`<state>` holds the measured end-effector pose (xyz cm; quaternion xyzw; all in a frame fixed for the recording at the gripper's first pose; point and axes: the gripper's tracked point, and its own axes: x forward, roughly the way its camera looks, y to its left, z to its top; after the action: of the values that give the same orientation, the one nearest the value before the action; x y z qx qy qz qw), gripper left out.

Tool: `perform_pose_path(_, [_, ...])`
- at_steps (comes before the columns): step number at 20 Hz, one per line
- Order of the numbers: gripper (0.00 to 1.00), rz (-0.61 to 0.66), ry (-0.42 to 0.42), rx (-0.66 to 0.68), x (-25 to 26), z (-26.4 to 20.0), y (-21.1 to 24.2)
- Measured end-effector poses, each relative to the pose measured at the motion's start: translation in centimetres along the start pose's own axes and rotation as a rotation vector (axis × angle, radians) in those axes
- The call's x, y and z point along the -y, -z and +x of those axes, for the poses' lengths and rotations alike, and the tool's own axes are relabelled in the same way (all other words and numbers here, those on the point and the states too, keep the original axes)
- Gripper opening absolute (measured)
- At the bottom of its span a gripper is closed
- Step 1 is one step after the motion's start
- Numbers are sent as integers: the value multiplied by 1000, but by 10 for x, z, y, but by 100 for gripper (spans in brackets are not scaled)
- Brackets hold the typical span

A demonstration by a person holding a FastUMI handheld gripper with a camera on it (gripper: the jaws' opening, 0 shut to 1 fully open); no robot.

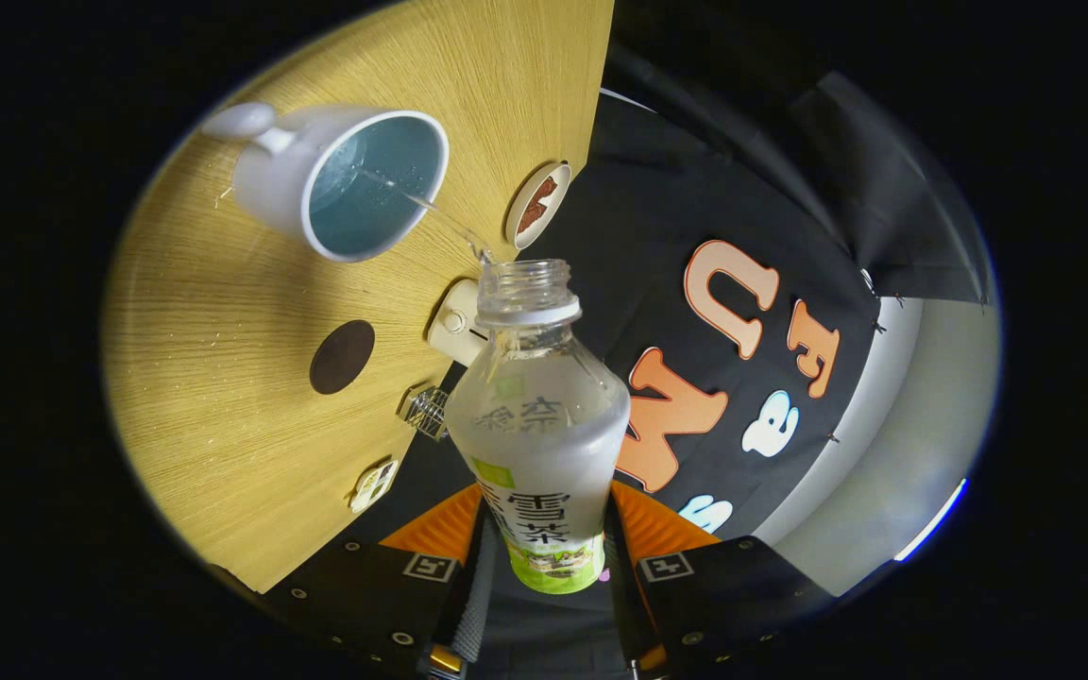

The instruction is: Take the bottle from table, then pour the juice into the cup, finally place the bottle on the coaster

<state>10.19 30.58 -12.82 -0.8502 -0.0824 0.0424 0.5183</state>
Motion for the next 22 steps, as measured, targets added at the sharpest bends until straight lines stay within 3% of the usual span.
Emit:
perform_pose_path(6, [55,28,-11,-4,-3,-1,1])
perform_pose_path(10, [55,129,-37,-13,-7,-2,2])
perform_pose_path(15, [56,340,-99,-25,-21,-4,-1])
perform_pose_path(22, [56,749,-193,-25,-40,-11,-8])
